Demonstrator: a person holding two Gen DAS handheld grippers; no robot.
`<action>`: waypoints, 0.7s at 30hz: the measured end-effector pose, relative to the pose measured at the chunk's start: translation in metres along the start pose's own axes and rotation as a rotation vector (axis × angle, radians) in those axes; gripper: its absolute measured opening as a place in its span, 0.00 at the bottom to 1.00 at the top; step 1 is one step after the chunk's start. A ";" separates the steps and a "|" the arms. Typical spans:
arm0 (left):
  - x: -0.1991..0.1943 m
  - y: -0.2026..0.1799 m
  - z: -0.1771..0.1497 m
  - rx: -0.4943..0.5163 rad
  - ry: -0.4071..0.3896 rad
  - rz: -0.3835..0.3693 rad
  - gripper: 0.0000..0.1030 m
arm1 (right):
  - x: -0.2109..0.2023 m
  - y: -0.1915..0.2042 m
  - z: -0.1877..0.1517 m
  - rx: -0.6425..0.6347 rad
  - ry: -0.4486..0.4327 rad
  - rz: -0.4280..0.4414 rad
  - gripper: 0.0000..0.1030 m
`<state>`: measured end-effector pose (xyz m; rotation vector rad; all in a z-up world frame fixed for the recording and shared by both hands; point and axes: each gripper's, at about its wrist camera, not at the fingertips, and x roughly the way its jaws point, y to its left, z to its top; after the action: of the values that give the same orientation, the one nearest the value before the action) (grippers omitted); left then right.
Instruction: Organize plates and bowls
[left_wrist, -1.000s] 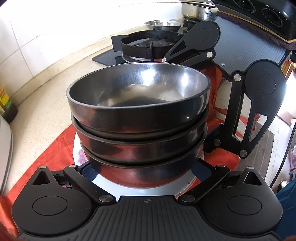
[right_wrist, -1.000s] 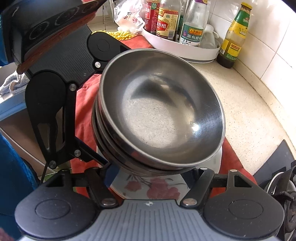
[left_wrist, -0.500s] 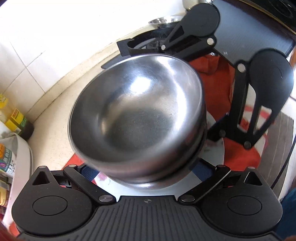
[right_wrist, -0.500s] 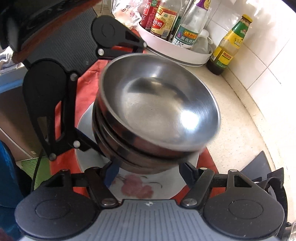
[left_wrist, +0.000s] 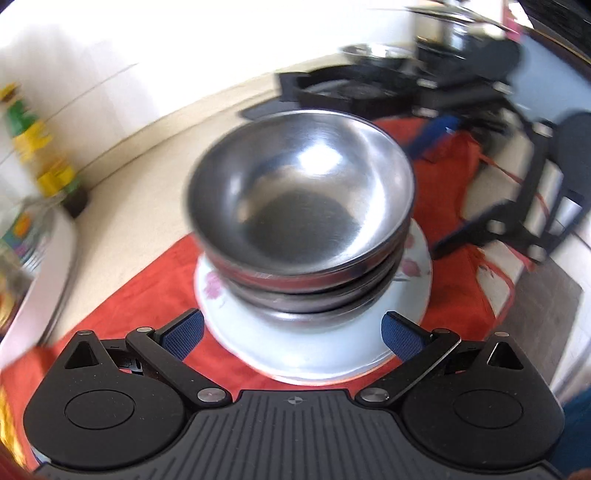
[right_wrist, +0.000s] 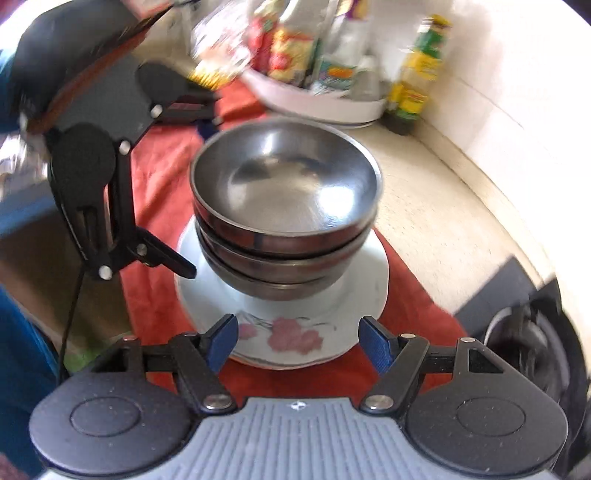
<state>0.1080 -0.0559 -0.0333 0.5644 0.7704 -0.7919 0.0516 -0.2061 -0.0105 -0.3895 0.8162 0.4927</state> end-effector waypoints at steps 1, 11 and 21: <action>-0.007 -0.002 -0.004 -0.034 0.000 0.033 1.00 | -0.006 0.004 -0.004 0.049 -0.018 -0.014 0.72; -0.055 -0.016 -0.026 -0.349 -0.038 0.112 1.00 | -0.046 0.055 -0.019 0.417 -0.179 -0.176 0.91; -0.078 -0.020 -0.032 -0.438 -0.070 0.163 1.00 | -0.064 0.069 -0.023 0.638 -0.209 -0.297 0.92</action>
<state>0.0432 -0.0126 0.0054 0.2011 0.7933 -0.4688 -0.0380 -0.1788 0.0146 0.1321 0.6559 -0.0188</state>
